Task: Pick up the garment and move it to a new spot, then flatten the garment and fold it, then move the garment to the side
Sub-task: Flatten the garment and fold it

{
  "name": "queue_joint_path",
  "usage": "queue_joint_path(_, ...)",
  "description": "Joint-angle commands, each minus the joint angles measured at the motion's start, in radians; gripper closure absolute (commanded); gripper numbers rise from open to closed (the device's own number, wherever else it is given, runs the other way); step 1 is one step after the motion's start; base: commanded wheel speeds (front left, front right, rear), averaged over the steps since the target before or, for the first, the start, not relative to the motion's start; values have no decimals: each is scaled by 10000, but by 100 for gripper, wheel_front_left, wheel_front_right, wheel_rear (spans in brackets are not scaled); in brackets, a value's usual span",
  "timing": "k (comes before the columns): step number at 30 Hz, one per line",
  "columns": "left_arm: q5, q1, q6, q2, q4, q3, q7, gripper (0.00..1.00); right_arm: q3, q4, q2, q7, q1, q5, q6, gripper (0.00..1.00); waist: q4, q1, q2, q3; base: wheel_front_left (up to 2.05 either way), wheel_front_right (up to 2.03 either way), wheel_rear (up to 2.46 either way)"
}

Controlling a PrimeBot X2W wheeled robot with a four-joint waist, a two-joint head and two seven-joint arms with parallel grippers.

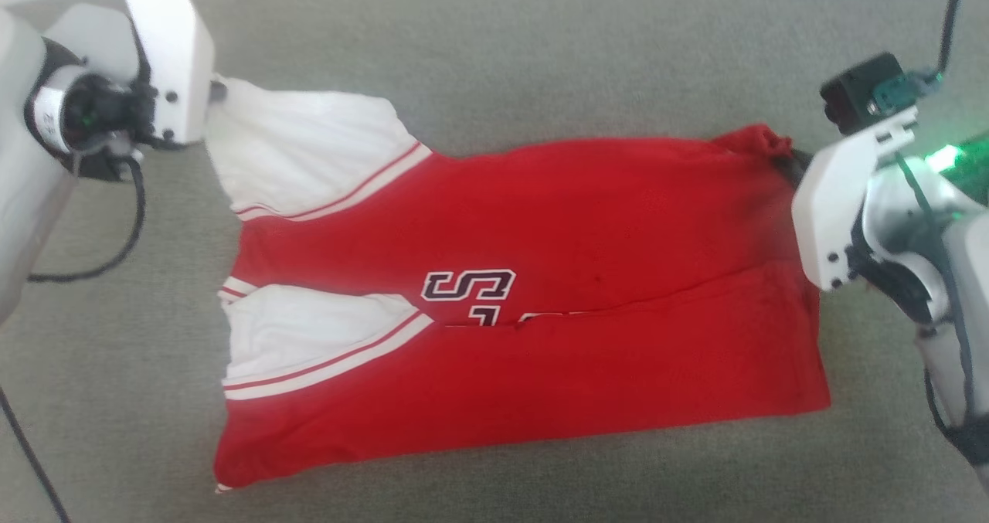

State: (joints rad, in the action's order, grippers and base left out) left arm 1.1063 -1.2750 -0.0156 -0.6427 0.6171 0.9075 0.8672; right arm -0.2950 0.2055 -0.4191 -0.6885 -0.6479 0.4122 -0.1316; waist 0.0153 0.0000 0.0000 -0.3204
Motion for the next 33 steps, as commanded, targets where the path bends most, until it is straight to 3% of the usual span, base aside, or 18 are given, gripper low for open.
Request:
queue_joint_path(1,23,188,84,-57,-121,34,83,100,36,-69,-66,-72,181,35,19,100,-209,0,0,271,0,0,0)
queue_joint_path(13,908,2372,2539,-1545,-4974,194,1647,100,680,-1641,-861,-1216,2505,518,20,100,-641,0,0,938,0,0,0)
queue_joint_path(19,1168,3560,3400,-2110,-6515,376,1665,100,952,-1747,-903,-1531,3383,531,20,100,-698,0,0,1012,0,0,0)
queue_joint_path(25,1410,4566,3483,-1999,-6387,579,1207,100,851,-1294,-590,-1600,3605,528,20,100,-646,0,0,1053,0,0,0)
queue_joint_path(32,1712,5264,3112,-1477,-5222,605,507,100,502,-562,-241,-1529,3259,682,20,100,-546,0,0,1166,0,0,0)
queue_joint_path(33,1648,5281,3041,-1456,-5070,617,417,100,490,-438,-221,-1495,3208,666,20,85,-544,0,0,1206,0,0,0)
